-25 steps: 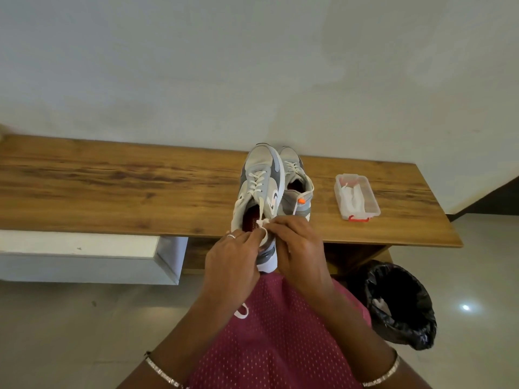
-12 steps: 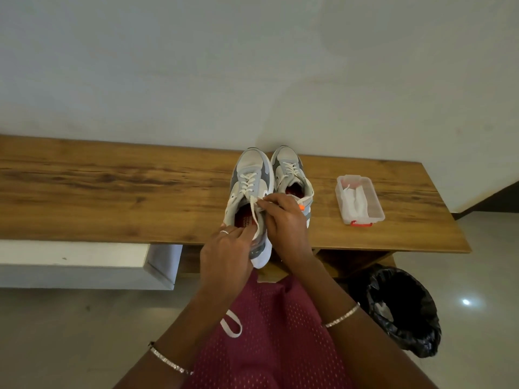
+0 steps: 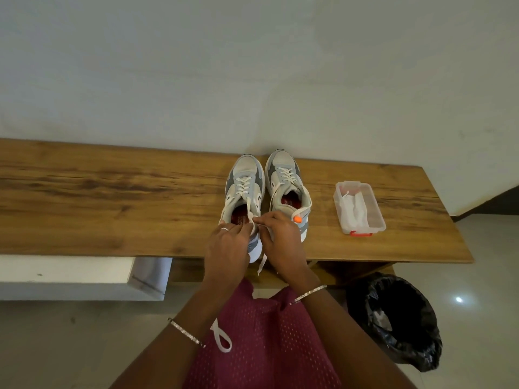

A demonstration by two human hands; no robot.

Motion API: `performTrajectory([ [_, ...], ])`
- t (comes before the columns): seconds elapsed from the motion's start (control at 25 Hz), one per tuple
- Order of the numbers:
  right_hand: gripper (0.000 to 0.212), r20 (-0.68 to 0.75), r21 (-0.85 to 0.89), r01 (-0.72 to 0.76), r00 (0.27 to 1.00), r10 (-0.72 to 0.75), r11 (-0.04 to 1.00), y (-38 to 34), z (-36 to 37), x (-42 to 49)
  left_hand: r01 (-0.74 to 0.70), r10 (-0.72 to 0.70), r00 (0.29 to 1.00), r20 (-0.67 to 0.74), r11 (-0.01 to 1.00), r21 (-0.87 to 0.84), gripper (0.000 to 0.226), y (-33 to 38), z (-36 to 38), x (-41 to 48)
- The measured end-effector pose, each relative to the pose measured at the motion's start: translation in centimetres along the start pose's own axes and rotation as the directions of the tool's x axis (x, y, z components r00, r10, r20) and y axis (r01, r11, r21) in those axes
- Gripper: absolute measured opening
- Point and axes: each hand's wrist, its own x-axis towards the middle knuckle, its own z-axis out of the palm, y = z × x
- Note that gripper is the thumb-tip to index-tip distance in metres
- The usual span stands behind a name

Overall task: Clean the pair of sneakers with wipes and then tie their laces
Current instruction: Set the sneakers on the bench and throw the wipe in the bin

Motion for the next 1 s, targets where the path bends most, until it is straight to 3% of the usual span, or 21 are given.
performTrajectory([
  [0.08, 0.028, -0.018, -0.033, -0.042, 0.999, 0.041, 0.999, 0.1, 0.6, 0.7, 0.018, -0.018, 1.000, -0.019, 1.000, -0.020, 0.037, 0.4, 0.2, 0.9],
  [0.2, 0.022, -0.017, -0.100, -0.039, 0.999, 0.038, 0.994, 0.1, 1.0, 1.8, 0.041, -0.053, 0.997, -0.057, 0.980, -0.193, 0.023, 0.9, 0.2, 2.1],
  [0.4, 0.017, 0.067, -0.169, 0.001, 0.998, 0.011, 0.986, 0.8, 0.7, 3.0, -0.052, -0.043, 0.980, -0.193, 0.886, -0.461, 0.018, 0.0, 0.8, 2.1],
  [0.48, 0.021, 0.071, -0.183, 0.025, 0.997, -0.012, 0.983, 1.0, 0.6, 2.7, 0.035, -0.217, 0.961, -0.170, 0.709, -0.704, 0.011, -0.4, 0.1, 1.8],
  [0.56, 0.025, 0.057, -0.160, 0.015, 0.998, -0.006, 0.987, 1.0, 0.1, 2.0, 0.243, -0.467, 0.883, 0.046, 0.372, -0.896, 0.013, -1.6, -0.5, 2.3],
  [0.64, 0.026, 0.053, -0.126, 0.004, 0.999, 0.003, 0.992, 0.5, -0.6, 1.0, 0.397, -0.578, 0.773, 0.263, 0.115, -0.911, 0.015, -4.0, -0.1, 3.3],
  [0.72, 0.026, 0.079, -0.102, 0.039, 0.996, -0.031, 0.994, -0.6, -0.6, 0.1, 0.505, -0.550, 0.705, 0.447, -0.053, -0.862, 0.021, -5.5, 0.4, 3.7],
  [0.76, 0.027, 0.105, -0.107, 0.065, 0.993, -0.054, 0.992, -1.3, -0.4, 0.0, 0.533, -0.527, 0.692, 0.493, -0.086, -0.841, 0.022, -5.7, 0.7, 3.6],
  [0.88, 0.031, 0.164, -0.202, 0.113, 0.983, -0.081, 0.973, -2.8, 0.7, 0.8, 0.526, -0.489, 0.729, 0.479, -0.048, -0.849, 0.018, -5.6, 1.1, 3.0],
  [1.0, 0.026, 0.203, -0.186, 0.107, 0.977, -0.068, 0.977, -3.7, 0.9, 3.0, 0.516, -0.452, 0.749, 0.484, -0.059, -0.854, 0.032, -5.5, 0.9, 2.3],
])
